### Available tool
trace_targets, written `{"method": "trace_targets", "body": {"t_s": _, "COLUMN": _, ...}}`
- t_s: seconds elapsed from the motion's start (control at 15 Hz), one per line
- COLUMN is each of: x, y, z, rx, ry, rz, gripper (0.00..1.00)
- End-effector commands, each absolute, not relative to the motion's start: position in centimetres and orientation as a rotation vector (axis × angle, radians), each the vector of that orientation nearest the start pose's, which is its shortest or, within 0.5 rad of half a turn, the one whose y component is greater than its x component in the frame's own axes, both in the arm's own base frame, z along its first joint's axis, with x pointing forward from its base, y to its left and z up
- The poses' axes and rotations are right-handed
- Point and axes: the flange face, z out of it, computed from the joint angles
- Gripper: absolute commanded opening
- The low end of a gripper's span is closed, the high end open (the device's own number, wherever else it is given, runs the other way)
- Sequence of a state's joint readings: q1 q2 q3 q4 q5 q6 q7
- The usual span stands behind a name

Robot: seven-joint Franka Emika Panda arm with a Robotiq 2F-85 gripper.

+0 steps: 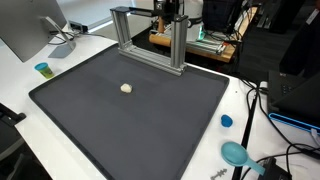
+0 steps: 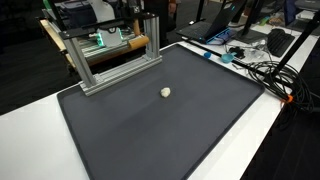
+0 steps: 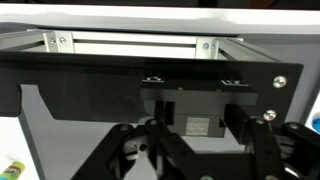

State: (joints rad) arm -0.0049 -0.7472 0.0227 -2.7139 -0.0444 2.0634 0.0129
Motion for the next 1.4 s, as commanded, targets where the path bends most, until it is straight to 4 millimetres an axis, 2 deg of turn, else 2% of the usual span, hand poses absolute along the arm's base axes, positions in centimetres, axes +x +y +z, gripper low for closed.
{"method": "trace_targets", "body": {"t_s": 0.0, "x": 32.8, "y": 1.2, "z": 44.3, "rx": -3.176, "ry": -0.064, "rz": -0.065, "gripper": 0.75}}
{"method": "trace_targets", "body": {"t_s": 0.07, "x": 32.8, "y": 1.3, "z": 44.2, "rx": -3.177, "ry": -0.066, "rz": -0.065, "gripper": 0.5}}
{"method": "trace_targets", "body": {"t_s": 0.2, "x": 32.8, "y": 1.5, "z": 44.0, "rx": -3.175, "ry": -0.068, "rz": -0.054, "gripper": 0.46}}
{"method": "trace_targets", "body": {"t_s": 0.33, "x": 33.0, "y": 1.4, "z": 44.3, "rx": -3.171, "ry": -0.061, "rz": -0.07, "gripper": 0.34}}
{"method": "trace_targets", "body": {"t_s": 0.67, "x": 33.2, "y": 1.7, "z": 44.5, "rx": -3.183, "ry": -0.064, "rz": -0.074, "gripper": 0.34}}
{"method": "trace_targets", "body": {"t_s": 0.73, "x": 33.3, "y": 1.7, "z": 44.6, "rx": -3.178, "ry": -0.06, "rz": -0.078, "gripper": 0.84}}
{"method": "trace_targets", "body": {"t_s": 0.8, "x": 33.3, "y": 1.7, "z": 44.7, "rx": -3.175, "ry": -0.052, "rz": -0.091, "gripper": 0.85}}
{"method": "trace_targets", "body": {"t_s": 0.93, "x": 33.4, "y": 1.9, "z": 44.9, "rx": -3.166, "ry": -0.056, "rz": -0.107, "gripper": 0.98}}
{"method": "trace_targets", "body": {"t_s": 1.0, "x": 33.5, "y": 2.0, "z": 45.0, "rx": -3.155, "ry": -0.053, "rz": -0.12, "gripper": 1.0}}
{"method": "trace_targets", "body": {"t_s": 1.33, "x": 33.7, "y": 2.2, "z": 45.4, "rx": -3.129, "ry": 0.019, "rz": -0.207, "gripper": 1.0}}
